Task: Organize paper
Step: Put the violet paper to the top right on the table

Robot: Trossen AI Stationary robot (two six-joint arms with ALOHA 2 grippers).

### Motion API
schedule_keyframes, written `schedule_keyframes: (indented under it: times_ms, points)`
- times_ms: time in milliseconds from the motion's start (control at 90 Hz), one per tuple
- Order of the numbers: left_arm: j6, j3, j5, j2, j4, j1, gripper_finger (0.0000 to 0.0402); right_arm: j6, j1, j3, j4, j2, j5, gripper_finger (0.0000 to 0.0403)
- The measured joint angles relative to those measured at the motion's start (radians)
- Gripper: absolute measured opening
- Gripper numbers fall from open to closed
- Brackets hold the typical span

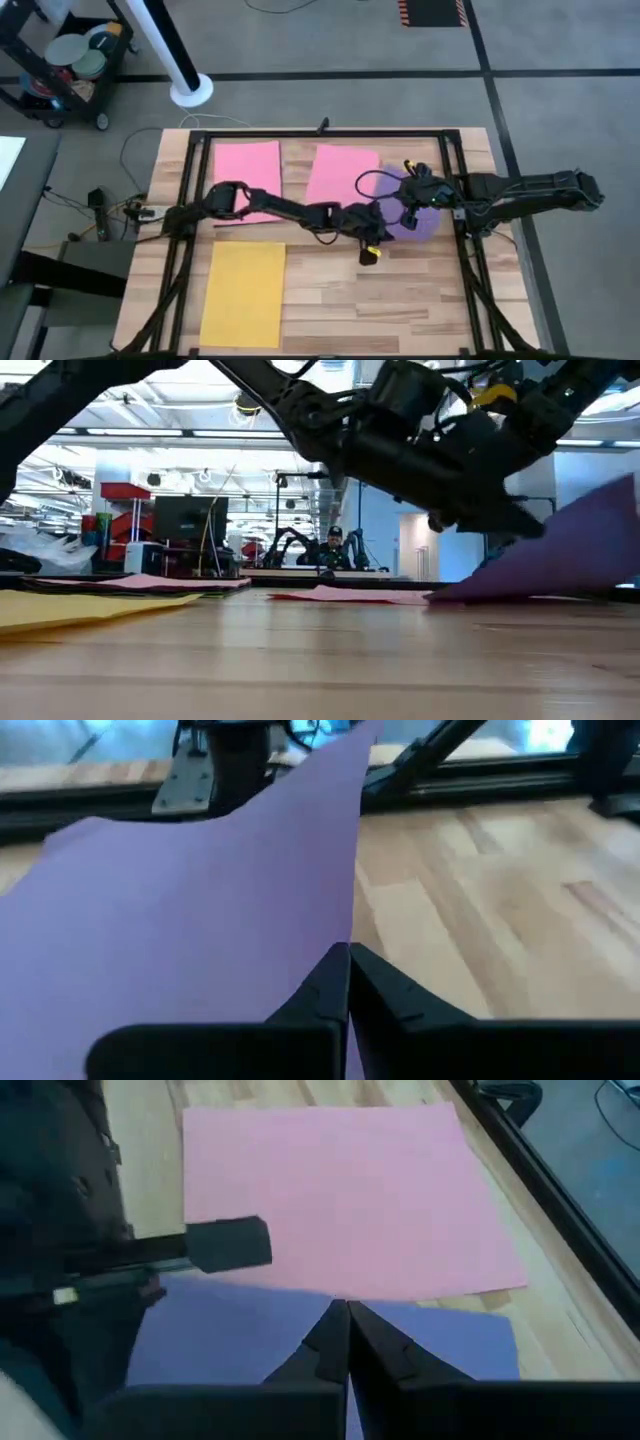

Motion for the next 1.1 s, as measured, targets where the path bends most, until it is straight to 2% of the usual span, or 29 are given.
schedule_keyframes:
  times_ms: [133,389,511,567,622,722,778,922,1022,1100]
  points:
    - [0.022,0.004,0.030,-0.009,-0.088,0.000,0.0038,0.000,0.000,0.000,0.001,0.000,0.000,0.0000]
    - [-0.028,0.004,0.089,-0.025,-0.093,-0.001,0.0117,0.003,0.000,0.000,0.001,0.000,0.000,0.0000]
    - [-0.036,0.003,0.124,-0.063,-0.148,0.006,0.0132,0.003,0.000,0.000,0.001,0.000,0.000,0.0000]
    - [-0.027,0.003,0.121,-0.094,-0.220,0.011,0.0124,0.004,0.000,0.000,-0.002,0.000,0.000,0.0000]
    - [-0.004,0.003,0.072,-0.131,-0.305,0.016,0.0104,0.022,0.000,0.000,-0.003,0.000,0.000,0.0000]
    - [0.068,0.003,-0.069,-0.197,-0.469,0.028,0.0038,0.090,0.001,0.000,-0.006,0.002,0.001,0.0000]
    - [0.088,0.003,-0.107,-0.221,-0.543,0.044,0.0013,0.138,0.004,0.000,-0.010,0.014,0.026,0.0000]
    - [0.046,-0.036,-0.067,-0.237,-0.591,0.123,0.0002,0.297,0.023,0.000,-0.065,0.080,0.132,0.0000]
    - [-0.003,-0.102,-0.005,-0.236,-0.544,0.181,0.0001,0.422,0.044,0.000,-0.102,0.149,0.176,0.0000]
    - [-0.049,-0.171,0.019,-0.236,-0.443,0.218,0.0001,0.538,0.059,0.000,-0.128,0.205,0.194,0.0000]
